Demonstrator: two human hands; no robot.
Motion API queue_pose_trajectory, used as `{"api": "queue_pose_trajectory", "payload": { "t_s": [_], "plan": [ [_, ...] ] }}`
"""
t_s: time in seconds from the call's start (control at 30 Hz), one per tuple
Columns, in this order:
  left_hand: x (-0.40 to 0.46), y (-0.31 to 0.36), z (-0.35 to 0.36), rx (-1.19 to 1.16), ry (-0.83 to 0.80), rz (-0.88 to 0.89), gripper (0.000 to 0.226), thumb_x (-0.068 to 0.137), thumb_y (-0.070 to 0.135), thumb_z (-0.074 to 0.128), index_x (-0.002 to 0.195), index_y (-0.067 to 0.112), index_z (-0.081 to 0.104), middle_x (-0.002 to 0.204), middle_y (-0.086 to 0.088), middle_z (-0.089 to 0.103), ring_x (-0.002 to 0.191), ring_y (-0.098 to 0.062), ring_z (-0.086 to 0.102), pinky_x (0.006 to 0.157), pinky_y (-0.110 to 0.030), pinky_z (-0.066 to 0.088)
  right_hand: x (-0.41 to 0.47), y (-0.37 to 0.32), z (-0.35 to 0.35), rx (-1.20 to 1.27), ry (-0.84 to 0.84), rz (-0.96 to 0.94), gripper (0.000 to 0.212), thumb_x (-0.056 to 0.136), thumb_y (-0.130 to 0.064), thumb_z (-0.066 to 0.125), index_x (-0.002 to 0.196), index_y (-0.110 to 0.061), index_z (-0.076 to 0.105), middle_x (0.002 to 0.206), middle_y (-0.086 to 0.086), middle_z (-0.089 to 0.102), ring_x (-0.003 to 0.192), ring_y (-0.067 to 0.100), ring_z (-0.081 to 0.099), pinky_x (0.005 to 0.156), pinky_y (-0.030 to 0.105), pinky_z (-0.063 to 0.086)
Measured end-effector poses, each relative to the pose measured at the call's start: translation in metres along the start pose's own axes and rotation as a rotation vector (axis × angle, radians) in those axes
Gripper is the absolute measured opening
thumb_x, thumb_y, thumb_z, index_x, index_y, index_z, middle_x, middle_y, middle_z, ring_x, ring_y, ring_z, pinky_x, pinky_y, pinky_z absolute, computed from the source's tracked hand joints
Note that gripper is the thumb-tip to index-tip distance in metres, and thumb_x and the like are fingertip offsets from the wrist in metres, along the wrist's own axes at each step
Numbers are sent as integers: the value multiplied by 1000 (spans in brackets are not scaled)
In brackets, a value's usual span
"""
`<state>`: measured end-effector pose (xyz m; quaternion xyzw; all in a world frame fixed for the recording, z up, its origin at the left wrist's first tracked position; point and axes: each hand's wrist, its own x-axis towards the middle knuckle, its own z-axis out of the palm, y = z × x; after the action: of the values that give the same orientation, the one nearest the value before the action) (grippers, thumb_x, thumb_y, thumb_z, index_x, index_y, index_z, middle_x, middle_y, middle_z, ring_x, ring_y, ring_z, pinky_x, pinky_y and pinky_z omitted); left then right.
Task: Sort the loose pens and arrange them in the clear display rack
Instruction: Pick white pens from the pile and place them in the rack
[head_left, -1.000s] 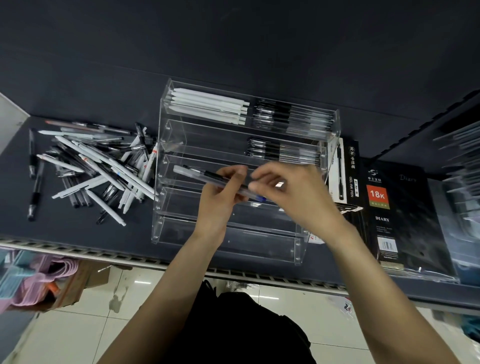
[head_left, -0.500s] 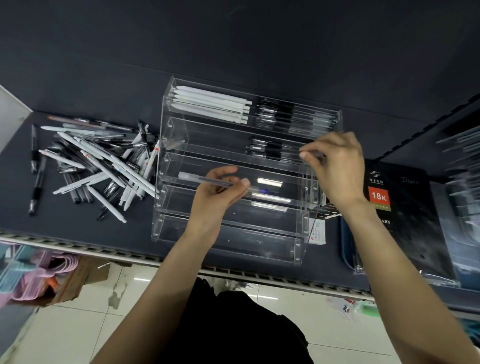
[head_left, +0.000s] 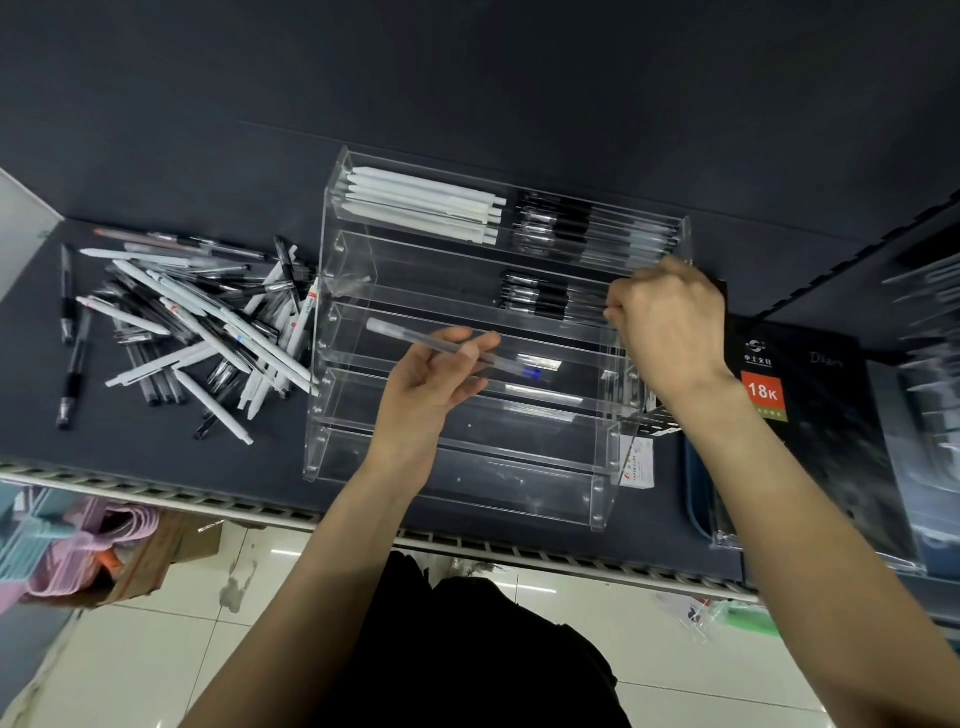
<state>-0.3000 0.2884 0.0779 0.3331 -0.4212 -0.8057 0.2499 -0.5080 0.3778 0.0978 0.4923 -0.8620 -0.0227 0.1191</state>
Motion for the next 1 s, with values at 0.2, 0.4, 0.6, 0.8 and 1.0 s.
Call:
{"api": "queue_pose_trajectory", "payload": {
  "t_s": [0.2, 0.4, 0.6, 0.8, 1.0],
  "plan": [
    [1, 1, 3, 23, 29, 18, 12, 90, 10, 59, 101, 12, 61, 93, 0, 70, 85, -10, 66, 80, -20, 52, -11, -6, -14, 137, 164, 57, 14, 81, -18, 72, 71, -7, 70, 68, 8, 65, 70, 26, 63, 56, 29, 47],
    [2, -2, 14, 134, 43, 91, 16, 89, 7, 61, 104, 11, 61, 85, 0, 66, 81, -9, 67, 76, -18, 52, -58, -32, -41, 921, 31, 154, 16, 86, -22, 68, 101, -18, 70, 88, -9, 67, 80, 0, 60, 75, 6, 41],
    [3, -5, 24, 164, -12, 94, 20, 86, 7, 64, 105, 14, 61, 76, 11, 67, 79, -5, 66, 77, -21, 54, -78, -51, -24, 949, 28, 200, 15, 83, -18, 72, 97, -19, 71, 83, -13, 66, 76, -3, 59, 69, 6, 43],
    [5, 8, 9, 86, 119, 136, 14, 94, 13, 55, 107, 11, 58, 93, -6, 69, 82, -16, 70, 74, -24, 54, -63, -53, -21, 883, 148, 185, 13, 84, -19, 71, 96, -16, 75, 90, -4, 63, 72, 10, 60, 67, 18, 49],
    [14, 34, -68, 300, 555, 423, 9, 94, 15, 58, 98, 23, 59, 85, 8, 65, 80, -11, 63, 77, -28, 52, -32, -60, -29, 860, 235, 23, 14, 85, -13, 70, 98, -12, 74, 92, -3, 64, 72, 5, 57, 71, 6, 45]
  ]
}}
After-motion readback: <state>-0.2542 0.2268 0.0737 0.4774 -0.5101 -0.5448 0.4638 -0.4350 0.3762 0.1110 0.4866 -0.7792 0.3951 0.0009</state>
